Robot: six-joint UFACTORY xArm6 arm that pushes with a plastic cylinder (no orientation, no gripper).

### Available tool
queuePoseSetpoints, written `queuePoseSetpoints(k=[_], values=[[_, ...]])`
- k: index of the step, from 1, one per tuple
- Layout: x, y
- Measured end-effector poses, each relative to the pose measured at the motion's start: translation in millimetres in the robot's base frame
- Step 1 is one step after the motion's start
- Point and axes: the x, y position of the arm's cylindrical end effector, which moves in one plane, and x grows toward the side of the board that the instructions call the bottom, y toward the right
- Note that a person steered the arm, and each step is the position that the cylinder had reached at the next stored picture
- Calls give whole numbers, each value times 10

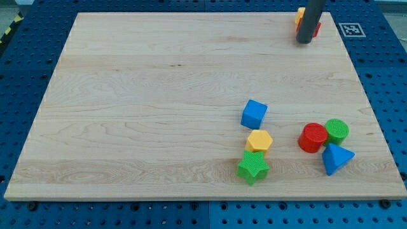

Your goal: Move the arm towards the center of the board

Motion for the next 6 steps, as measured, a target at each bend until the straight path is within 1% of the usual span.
queuePoseSetpoints(k=[1,2,3,4,5,6], values=[[-63,1],[196,1],[669,-28],[797,-444],[799,-1245],[923,-1990]])
